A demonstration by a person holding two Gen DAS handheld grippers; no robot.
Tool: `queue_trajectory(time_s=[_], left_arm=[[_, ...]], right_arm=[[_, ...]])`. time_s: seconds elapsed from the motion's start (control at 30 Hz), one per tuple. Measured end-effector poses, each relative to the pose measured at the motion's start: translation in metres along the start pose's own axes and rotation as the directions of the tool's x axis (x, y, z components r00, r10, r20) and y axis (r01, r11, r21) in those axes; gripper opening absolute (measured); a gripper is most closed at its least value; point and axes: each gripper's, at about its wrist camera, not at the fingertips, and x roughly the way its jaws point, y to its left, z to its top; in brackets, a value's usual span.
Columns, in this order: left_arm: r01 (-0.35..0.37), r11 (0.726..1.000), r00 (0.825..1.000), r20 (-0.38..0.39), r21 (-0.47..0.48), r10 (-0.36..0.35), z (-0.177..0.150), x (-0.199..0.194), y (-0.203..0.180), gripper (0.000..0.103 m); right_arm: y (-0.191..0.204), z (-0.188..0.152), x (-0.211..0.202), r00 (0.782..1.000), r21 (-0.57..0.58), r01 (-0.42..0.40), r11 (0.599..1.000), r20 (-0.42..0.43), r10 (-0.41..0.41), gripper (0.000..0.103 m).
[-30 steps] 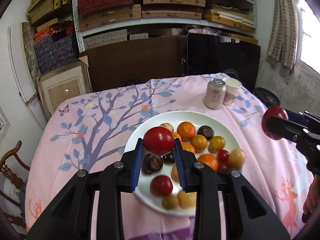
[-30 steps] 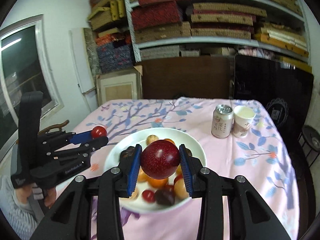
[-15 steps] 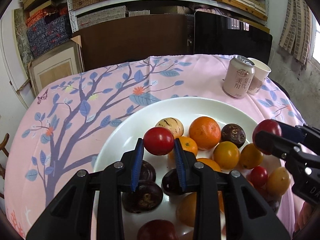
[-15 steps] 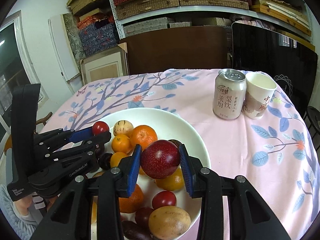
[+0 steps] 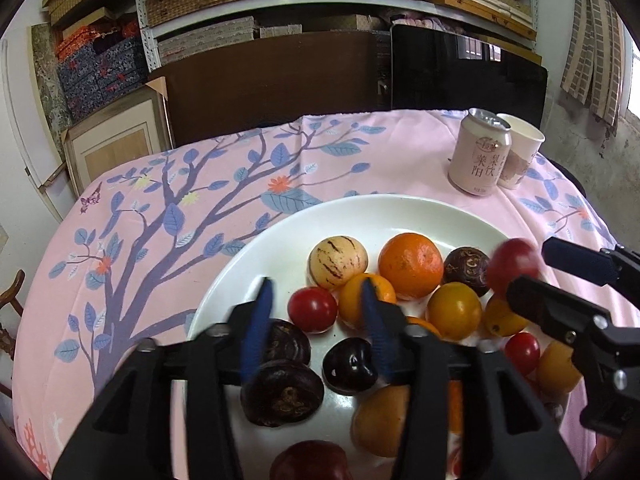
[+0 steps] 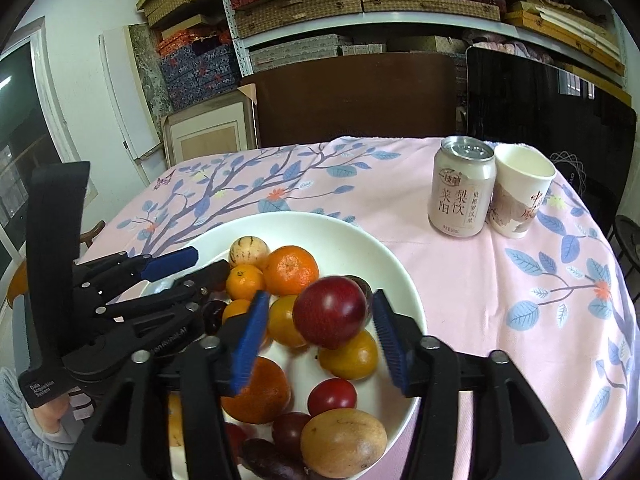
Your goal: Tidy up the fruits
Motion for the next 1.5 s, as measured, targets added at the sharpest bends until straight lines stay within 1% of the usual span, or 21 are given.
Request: queue_trajectory(time_s=[0.07,0.13,0.17,0.2,0.23,0.27,0.37,0.5,0.6,0.7,0.83,0.9,0.93,1.0,1.1,1.13,1.2,1.23,1.3,1.33,1.5], left_arm=[[-0.006,1.0,1.0,0.011,0.006,0.006,-0.002,-0.008,-0.001,0.059],[-0.009,1.0,1.0,0.018,0.014,0.009,-0.003,-0.019,-0.002,0.06],[-0.012,1.0,1.0,0.022,0.016,0.012,-0.005,-0.026,-0.002,0.064],[-0.013,1.0,0.999,0.029,0.016,0.013,-0.006,-0.034,-0.001,0.071],[-0.012,1.0,0.999,0.037,0.014,0.012,-0.008,-0.042,-0.001,0.075],[-0.011,1.0,0.999,0.049,0.009,0.01,-0.01,-0.052,-0.001,0.08],[-0.002,1.0,0.997,0.076,-0.008,0.002,-0.022,-0.087,0.0,0.086],[0.008,1.0,0.996,0.089,-0.019,-0.006,-0.054,-0.134,-0.002,0.094],[0.016,1.0,0.996,0.086,-0.021,-0.015,-0.086,-0.163,-0.007,0.096],[0.014,0.999,0.997,0.082,-0.034,-0.011,-0.121,-0.184,-0.01,0.099],[0.048,0.998,0.996,0.072,-0.051,-0.044,-0.157,-0.194,-0.011,0.099],[0.032,0.999,0.996,0.08,-0.044,-0.029,-0.166,-0.193,-0.012,0.099],[0.016,0.999,0.996,0.09,-0.04,-0.013,-0.168,-0.193,-0.013,0.099],[-0.018,1.0,0.994,0.108,-0.02,0.02,-0.168,-0.193,-0.016,0.099],[-0.074,0.997,0.988,0.134,0.002,0.073,-0.161,-0.197,-0.017,0.099],[-0.072,0.997,0.988,0.138,0.001,0.071,-0.159,-0.199,-0.015,0.099],[-0.034,0.999,0.991,0.128,-0.015,0.036,-0.157,-0.202,-0.01,0.099],[-0.045,0.999,0.992,0.119,-0.022,0.048,-0.157,-0.202,-0.008,0.099],[-0.028,0.999,0.992,0.119,-0.028,0.032,-0.157,-0.204,-0.005,0.099],[-0.018,0.999,0.992,0.124,-0.031,0.022,-0.156,-0.206,-0.005,0.099],[-0.028,1.0,0.991,0.127,-0.013,0.029,-0.157,-0.207,-0.01,0.099]], right_arm=[[0.003,0.001,-0.006,1.0,-0.001,-0.003,1.0,0.006,0.003,0.06],[0.003,0.002,-0.016,1.0,0.005,-0.004,1.0,0.017,0.004,0.06],[0.004,0.002,-0.022,1.0,0.01,-0.008,1.0,0.023,0.008,0.06],[0.005,0.002,-0.028,1.0,0.013,-0.012,1.0,0.029,0.011,0.061],[0.008,-0.001,-0.039,0.999,0.015,-0.017,1.0,0.039,0.016,0.062],[0.01,-0.002,-0.047,0.999,0.014,-0.018,1.0,0.047,0.017,0.065],[0.019,-0.015,-0.08,0.997,0.013,-0.023,1.0,0.078,0.022,0.071],[0.031,-0.043,-0.117,0.995,0.014,-0.017,1.0,0.094,0.015,0.085],[0.037,-0.074,-0.138,0.994,0.02,0.001,1.0,0.106,-0.003,0.091],[0.038,-0.104,-0.15,0.993,0.064,-0.003,0.998,0.116,-0.004,0.099],[0.035,-0.138,-0.158,0.984,0.098,0.016,0.995,0.176,-0.033,0.099],[0.031,-0.145,-0.157,0.982,0.121,0.06,0.991,0.17,-0.08,0.1],[0.031,-0.144,-0.158,0.983,0.127,0.069,0.989,0.161,-0.089,0.099],[0.034,-0.141,-0.165,0.976,0.114,0.059,0.992,0.201,-0.081,0.1],[0.045,-0.139,-0.173,0.959,0.066,0.129,0.989,0.246,-0.141,0.1],[0.049,-0.139,-0.173,0.955,0.042,0.15,0.988,0.252,-0.156,0.1],[0.055,-0.138,-0.168,0.955,0.015,0.175,0.984,0.241,-0.174,0.1],[0.054,-0.137,-0.167,0.958,0.017,0.166,0.986,0.233,-0.166,0.1],[0.054,-0.137,-0.167,0.964,0.021,0.142,0.99,0.224,-0.143,0.1],[0.053,-0.137,-0.168,0.963,0.025,0.142,0.99,0.226,-0.144,0.1],[0.052,-0.139,-0.171,0.961,0.036,0.148,0.988,0.233,-0.152,0.1]])
